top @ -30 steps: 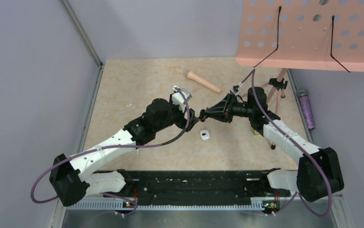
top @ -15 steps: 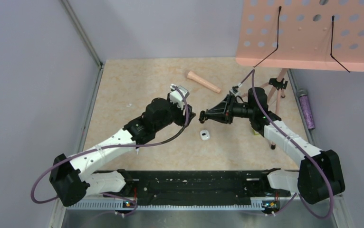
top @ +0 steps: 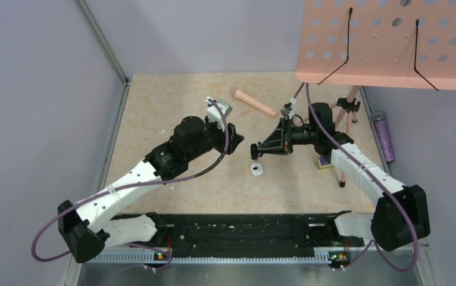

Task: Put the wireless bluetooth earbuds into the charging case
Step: Adjust the right earbud in the right side groove of the charging case.

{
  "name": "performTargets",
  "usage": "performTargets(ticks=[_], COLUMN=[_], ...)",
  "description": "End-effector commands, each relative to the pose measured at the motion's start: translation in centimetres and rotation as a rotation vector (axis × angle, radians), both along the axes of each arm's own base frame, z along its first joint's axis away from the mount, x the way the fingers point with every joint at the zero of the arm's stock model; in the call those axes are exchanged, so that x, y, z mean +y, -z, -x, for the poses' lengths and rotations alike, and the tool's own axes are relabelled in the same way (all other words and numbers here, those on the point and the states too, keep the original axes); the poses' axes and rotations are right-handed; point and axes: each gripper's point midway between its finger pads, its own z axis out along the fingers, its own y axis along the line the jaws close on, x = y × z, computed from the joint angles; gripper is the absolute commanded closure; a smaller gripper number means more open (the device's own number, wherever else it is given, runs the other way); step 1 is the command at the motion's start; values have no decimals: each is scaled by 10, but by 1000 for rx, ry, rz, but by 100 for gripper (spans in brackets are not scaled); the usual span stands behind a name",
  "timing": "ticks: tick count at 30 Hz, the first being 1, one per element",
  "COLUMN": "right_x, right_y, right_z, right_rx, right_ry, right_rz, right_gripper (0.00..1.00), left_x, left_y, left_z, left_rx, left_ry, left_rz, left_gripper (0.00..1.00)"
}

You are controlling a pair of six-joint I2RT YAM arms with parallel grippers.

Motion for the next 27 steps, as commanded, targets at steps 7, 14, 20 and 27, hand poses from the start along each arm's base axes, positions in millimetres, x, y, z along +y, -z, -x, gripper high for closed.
performTargets(ticks=[7,14,20,27], right_x=[-1,-3,-1,0], right_y=[0,9,13,14], right_z=[12,22,18,8], right_rx=[-220,-242,-131,66], right_ry=[-219,-229,-122,33], right_rz=[11,-16,-46,-80], right_gripper=[100,100,100,100], left_x=[4,-12,-7,6], left_y=[-34,-15,-28,-49], left_z=[18,25,37,56], left_rx=[-111,219,305,-125], left_ry=[87,65,91,273], left_rz=[66,132,241,109], left_gripper=[31,23,26,26])
